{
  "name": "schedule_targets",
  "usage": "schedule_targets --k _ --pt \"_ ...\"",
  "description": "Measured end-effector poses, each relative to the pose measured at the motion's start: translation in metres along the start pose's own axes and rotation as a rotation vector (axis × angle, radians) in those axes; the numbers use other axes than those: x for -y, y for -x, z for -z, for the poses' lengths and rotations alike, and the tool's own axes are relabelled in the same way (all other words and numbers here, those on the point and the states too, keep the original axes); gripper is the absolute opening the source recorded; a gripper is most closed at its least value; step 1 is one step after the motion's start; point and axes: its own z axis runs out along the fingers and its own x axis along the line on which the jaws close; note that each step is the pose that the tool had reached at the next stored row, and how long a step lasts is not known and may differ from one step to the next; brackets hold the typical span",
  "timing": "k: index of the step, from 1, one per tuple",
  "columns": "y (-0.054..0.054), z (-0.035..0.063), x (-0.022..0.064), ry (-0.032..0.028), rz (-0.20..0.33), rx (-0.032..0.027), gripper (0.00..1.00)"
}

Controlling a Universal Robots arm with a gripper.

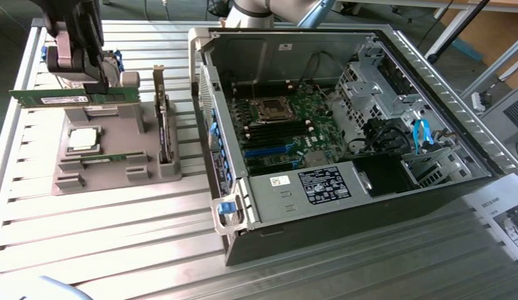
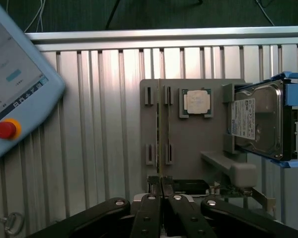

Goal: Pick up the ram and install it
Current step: 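Pick up the ram and move it above insertion slot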

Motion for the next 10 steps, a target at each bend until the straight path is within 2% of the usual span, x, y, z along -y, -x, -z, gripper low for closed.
schedule_targets --k 10 --pt "0.001 0.0004 0.016 0.0001 0.0 -0.0001 0.12"
